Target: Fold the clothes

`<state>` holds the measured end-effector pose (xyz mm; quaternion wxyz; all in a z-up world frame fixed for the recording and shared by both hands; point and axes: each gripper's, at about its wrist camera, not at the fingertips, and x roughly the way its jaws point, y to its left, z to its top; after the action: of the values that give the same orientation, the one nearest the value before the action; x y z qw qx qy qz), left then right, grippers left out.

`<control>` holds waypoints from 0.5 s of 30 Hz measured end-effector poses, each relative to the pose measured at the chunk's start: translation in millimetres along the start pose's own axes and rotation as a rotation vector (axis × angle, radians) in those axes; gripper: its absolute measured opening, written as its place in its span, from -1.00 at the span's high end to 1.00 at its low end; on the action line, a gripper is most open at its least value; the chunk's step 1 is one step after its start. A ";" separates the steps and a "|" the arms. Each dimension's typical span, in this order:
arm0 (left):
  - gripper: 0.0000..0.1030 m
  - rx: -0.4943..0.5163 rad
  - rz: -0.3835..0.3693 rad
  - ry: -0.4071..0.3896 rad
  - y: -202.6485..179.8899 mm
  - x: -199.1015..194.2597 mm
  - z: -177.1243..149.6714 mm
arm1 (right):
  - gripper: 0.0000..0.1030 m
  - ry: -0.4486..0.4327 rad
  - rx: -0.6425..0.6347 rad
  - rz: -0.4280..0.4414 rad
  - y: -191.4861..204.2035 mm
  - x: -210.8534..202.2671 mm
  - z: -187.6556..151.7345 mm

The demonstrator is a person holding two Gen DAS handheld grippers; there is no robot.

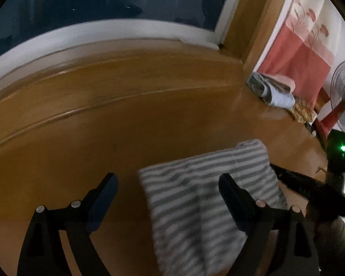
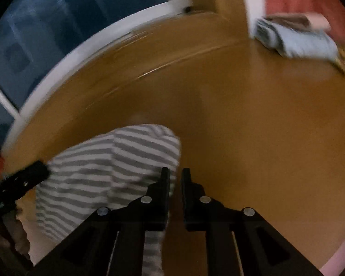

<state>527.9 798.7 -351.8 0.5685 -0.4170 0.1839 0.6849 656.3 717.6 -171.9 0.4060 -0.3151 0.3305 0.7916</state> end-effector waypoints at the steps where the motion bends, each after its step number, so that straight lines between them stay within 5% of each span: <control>1: -0.72 -0.014 -0.007 0.011 3.5 -6.0 -6.7 | 0.79 0.001 0.019 -0.010 -6.3 -2.9 -1.9; 4: -0.67 -0.066 -0.020 0.026 8.6 -21.7 -30.6 | 0.73 -0.055 -0.016 -0.042 4.9 -27.3 -2.6; 7: -0.30 -0.115 -0.070 0.027 12.6 -24.2 -50.4 | 0.55 -0.095 -0.077 -0.014 27.8 -51.2 -9.3; 10: -0.07 -0.129 -0.113 0.039 12.3 -19.5 -63.0 | 0.49 -0.075 -0.173 0.080 65.6 -54.0 -20.7; 15: 0.03 -0.086 -0.165 0.043 -2.1 -13.8 -70.9 | 0.47 0.005 -0.238 0.045 79.4 -25.2 -41.6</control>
<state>555.6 739.2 -382.1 0.6005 -0.4692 0.1314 0.6340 610.2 638.4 -155.6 0.3472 -0.3555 0.2420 0.8334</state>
